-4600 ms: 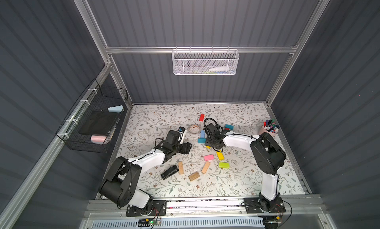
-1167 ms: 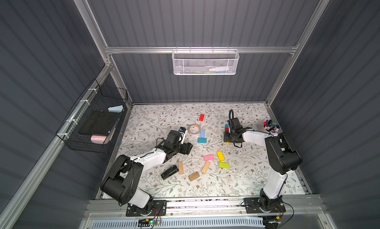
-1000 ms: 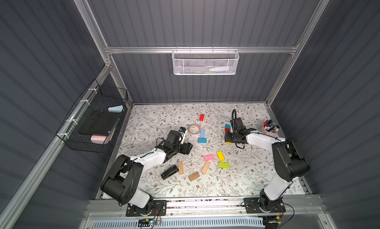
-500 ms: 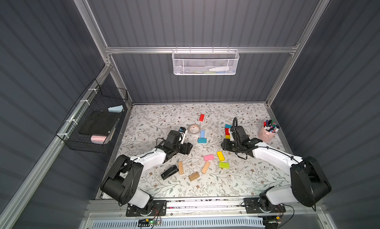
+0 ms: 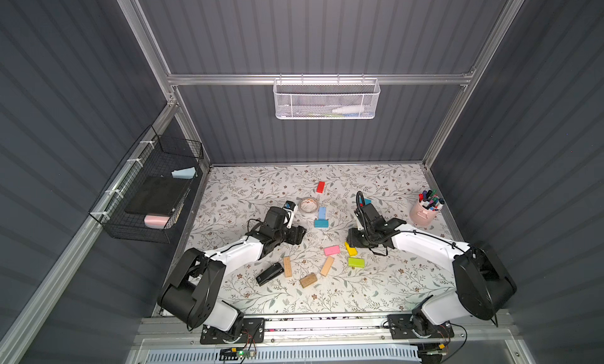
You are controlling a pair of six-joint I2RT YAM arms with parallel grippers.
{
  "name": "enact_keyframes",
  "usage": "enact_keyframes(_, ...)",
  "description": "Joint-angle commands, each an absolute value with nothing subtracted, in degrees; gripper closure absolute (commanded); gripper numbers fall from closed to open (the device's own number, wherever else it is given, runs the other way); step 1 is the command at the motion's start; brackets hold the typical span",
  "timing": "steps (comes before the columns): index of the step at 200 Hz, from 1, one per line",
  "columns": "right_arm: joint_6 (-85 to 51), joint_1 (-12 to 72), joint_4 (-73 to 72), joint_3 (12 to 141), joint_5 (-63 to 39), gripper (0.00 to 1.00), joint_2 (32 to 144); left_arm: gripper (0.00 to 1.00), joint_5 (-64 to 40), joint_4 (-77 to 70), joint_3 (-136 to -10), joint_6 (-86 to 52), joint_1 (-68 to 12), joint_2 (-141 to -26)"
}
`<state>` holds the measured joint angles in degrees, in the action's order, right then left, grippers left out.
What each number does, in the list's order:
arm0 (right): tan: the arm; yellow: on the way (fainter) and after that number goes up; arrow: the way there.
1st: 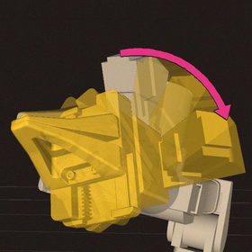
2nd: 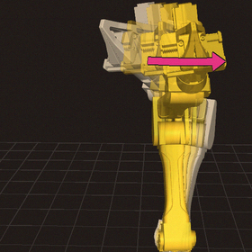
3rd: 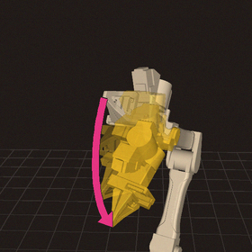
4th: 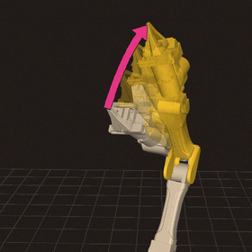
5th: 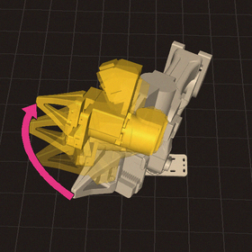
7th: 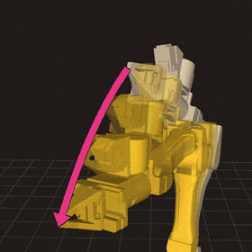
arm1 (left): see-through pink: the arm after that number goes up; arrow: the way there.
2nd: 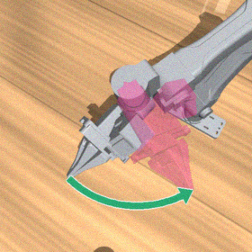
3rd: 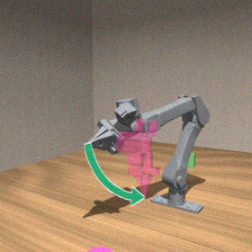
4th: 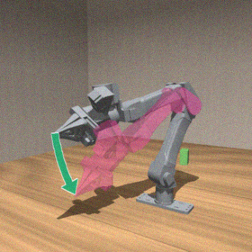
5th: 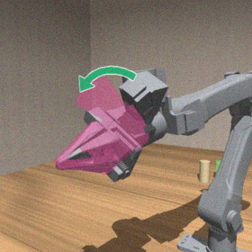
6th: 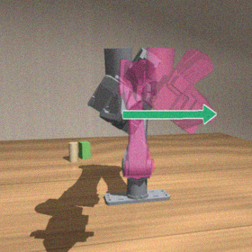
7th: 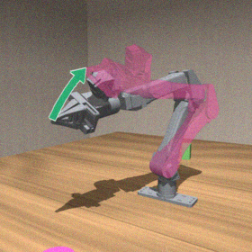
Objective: Assemble the letter c with building blocks
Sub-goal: Assemble the building block at the center of the board, then pick up the building block from the center of the board.
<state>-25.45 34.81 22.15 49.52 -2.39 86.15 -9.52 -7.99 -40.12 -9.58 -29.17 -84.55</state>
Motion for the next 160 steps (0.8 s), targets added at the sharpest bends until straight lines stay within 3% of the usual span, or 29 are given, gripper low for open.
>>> enact_keyframes(1,-23.01,35.21,24.02,50.54,-2.27,0.49,86.7,0.23,-8.75,-7.12,-39.73,-8.22,-29.62,-82.18)
enact_keyframes(68,-19.59,36.19,23.85,50.69,-1.34,0.44,91.32,0.23,-8.99,-7.26,-40.07,-8.17,-29.62,-83.54)
enact_keyframes(160,-14.73,37.11,23.89,50.71,2.66,0.59,94.54,0.23,-8.27,-6.26,-40.79,-7.72,-29.62,-84.75)
